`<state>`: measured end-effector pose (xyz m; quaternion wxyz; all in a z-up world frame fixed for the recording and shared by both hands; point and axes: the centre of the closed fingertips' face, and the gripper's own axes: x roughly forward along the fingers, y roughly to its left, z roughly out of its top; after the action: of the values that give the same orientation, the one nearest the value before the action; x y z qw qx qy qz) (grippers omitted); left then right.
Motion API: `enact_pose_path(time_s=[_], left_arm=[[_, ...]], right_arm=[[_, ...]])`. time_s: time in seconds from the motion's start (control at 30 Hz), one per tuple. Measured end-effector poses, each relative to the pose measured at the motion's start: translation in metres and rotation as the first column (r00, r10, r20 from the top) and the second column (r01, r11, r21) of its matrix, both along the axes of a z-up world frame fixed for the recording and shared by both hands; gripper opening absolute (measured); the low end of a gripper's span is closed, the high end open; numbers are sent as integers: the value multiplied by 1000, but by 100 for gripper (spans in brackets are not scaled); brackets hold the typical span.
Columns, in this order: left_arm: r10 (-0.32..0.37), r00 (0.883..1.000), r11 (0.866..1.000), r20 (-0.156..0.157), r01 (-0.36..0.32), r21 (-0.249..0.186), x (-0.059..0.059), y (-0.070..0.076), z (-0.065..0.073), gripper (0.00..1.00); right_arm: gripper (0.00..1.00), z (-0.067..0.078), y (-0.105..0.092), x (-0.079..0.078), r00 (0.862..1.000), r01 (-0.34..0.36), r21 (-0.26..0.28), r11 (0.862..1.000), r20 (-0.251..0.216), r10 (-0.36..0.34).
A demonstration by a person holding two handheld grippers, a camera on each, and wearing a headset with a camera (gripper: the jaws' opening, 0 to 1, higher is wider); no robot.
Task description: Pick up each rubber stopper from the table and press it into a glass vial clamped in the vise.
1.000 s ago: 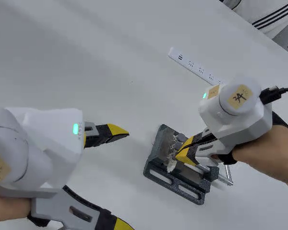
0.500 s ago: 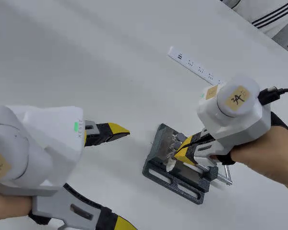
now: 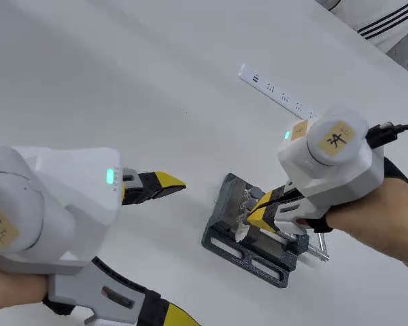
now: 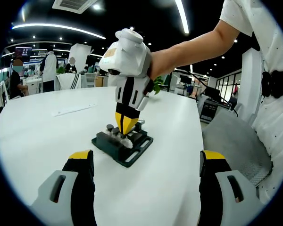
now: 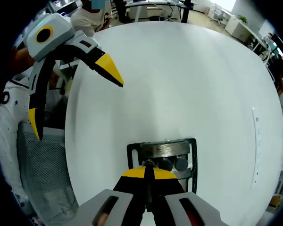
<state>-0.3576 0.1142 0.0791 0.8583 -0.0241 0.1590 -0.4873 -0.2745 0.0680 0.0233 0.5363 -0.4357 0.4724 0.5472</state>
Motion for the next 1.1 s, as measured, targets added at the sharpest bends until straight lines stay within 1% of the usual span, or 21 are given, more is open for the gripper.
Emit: enact_pose_path(time_s=[0.2,0.33,0.43,0.57,0.87,1.0,1.1], left_arm=[[0,1000,1000,2,0,-4,1,-2,1,92],[1,1000,1000,1,-1,-6,1,-2,1,92],[-1,1000,1000,4,1,-5,2,-2,2,92],[0,1000,1000,4,0,-2,2,-2,1,92],[-3,1000,1000,3,3,-5,2,-3,2,92],[-1,1000,1000,2,1,-2,2,-1,2,92],[-1,1000,1000,0,1,3,2,0,1,92]], right_arm=[[0,1,0,-2,1000,6,5,1000,-2,-6],[0,0,0,-2,1000,-4,-1,1000,5,4],[0,1,0,-1,1000,10,9,1000,-1,-10],[0,1,0,-2,1000,-4,4,1000,7,4],[0,0,1,-1,1000,-11,10,1000,5,11],[0,0,0,-1,1000,-3,33,999,7,3],[0,0,0,-1,1000,-14,44,999,20,13]])
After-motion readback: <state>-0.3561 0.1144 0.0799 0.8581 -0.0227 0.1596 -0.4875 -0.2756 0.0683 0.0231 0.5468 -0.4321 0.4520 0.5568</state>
